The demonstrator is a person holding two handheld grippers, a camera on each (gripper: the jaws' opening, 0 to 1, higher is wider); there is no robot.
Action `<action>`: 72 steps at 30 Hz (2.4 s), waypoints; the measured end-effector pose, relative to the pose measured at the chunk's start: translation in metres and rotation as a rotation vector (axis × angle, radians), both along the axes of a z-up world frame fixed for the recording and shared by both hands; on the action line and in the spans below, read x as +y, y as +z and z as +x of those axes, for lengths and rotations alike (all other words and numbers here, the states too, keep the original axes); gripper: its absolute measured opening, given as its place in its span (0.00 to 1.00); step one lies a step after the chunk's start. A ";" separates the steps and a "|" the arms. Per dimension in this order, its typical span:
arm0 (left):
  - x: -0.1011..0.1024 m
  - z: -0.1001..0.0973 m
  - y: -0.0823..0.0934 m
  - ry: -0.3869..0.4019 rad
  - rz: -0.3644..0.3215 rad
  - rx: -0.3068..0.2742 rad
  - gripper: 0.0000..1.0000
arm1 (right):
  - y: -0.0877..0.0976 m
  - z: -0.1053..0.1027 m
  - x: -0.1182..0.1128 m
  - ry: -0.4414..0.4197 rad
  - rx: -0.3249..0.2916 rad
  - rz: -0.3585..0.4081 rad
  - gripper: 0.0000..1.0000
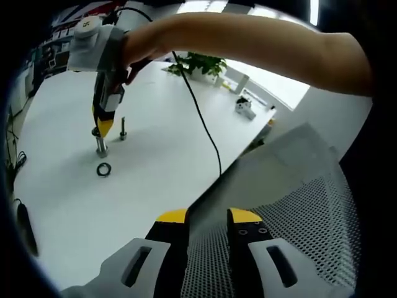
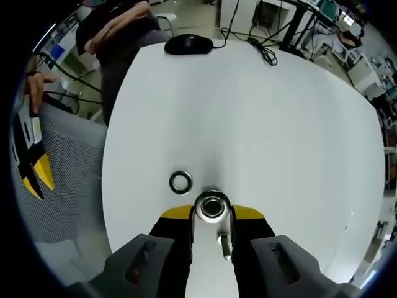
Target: Place the washer onto the threaded stud by aligning its center hole with the stud, sliding it down to the base, and recovering from edge contact or off-axis alignment until the washer reaches the visible bottom stop.
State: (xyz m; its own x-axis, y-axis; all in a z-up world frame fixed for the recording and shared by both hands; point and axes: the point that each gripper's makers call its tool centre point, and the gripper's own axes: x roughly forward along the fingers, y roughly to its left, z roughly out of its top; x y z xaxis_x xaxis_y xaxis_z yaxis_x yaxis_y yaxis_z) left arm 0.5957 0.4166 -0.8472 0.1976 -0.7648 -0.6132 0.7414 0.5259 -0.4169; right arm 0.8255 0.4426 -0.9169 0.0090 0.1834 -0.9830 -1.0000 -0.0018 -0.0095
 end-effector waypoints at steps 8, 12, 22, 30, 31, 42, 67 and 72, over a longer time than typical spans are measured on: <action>0.000 0.000 0.000 0.005 0.001 0.003 0.22 | -0.012 0.000 0.001 0.014 0.008 -0.017 0.23; 0.000 0.000 -0.001 0.005 0.002 0.007 0.22 | -0.021 0.000 -0.001 0.004 0.009 -0.026 0.23; 0.000 0.001 -0.001 -0.001 0.001 0.003 0.22 | -0.037 0.000 -0.001 0.006 0.021 -0.025 0.23; -0.001 0.002 0.002 0.002 -0.012 -0.008 0.20 | -0.044 0.002 -0.001 -0.006 0.028 -0.028 0.23; -0.001 0.002 0.002 0.002 -0.014 -0.010 0.20 | -0.043 0.002 -0.002 -0.005 0.029 -0.026 0.23; -0.002 0.001 0.001 -0.010 -0.009 -0.012 0.19 | -0.046 0.003 -0.002 -0.053 -0.005 0.013 0.42; -0.003 -0.001 0.003 -0.023 -0.016 -0.015 0.19 | -0.024 -0.038 -0.014 -0.426 0.015 0.283 0.35; -0.003 -0.001 0.003 -0.019 -0.018 -0.016 0.19 | -0.037 -0.050 -0.011 -0.432 0.026 0.276 0.35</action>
